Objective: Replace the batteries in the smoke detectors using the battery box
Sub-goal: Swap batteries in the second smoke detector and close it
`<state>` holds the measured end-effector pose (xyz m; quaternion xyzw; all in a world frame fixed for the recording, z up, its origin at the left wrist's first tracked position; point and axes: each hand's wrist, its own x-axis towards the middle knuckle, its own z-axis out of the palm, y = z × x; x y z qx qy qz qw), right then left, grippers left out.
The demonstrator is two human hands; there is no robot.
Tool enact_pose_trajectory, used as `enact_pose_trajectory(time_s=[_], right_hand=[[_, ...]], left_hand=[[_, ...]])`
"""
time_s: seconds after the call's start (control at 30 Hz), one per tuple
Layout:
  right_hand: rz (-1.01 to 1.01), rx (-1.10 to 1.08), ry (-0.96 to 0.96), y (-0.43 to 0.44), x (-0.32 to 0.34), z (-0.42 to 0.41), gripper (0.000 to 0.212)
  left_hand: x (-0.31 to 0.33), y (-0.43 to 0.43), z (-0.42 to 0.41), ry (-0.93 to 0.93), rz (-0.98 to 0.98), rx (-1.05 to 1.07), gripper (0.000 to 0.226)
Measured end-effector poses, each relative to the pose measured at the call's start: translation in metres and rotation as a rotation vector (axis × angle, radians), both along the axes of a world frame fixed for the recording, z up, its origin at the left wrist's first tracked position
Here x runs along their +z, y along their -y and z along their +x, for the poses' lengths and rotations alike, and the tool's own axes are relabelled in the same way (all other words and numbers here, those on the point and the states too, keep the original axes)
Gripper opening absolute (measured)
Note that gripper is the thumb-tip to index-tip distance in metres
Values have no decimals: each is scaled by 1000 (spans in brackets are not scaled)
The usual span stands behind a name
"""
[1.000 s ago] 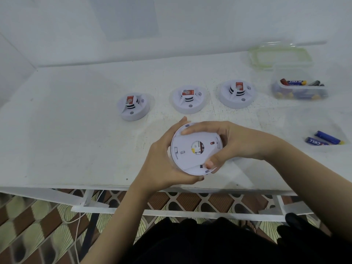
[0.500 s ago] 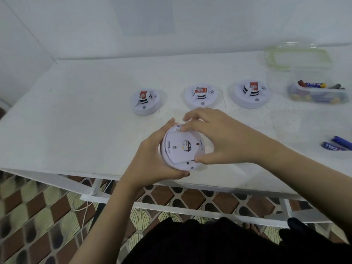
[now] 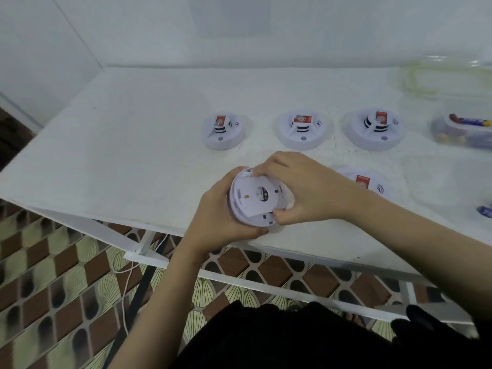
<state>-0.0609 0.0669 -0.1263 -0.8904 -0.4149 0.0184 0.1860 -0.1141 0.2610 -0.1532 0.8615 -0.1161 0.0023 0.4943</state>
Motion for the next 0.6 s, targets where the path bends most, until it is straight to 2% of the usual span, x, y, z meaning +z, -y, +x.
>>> enact_pose_trajectory(time_s=[0.27,0.5,0.6], right_hand=[[-47,36,15,-2,2,2,64],[-139,17,-71,7,4,8,64],[-182,15,-25,6,5,11,61]], left_hand=[[-3,-3,2,-67,-71,10,84],[-11,-4,5,-72,-49,-29,90],[-12,-3,5,-68,-58,-26,89]])
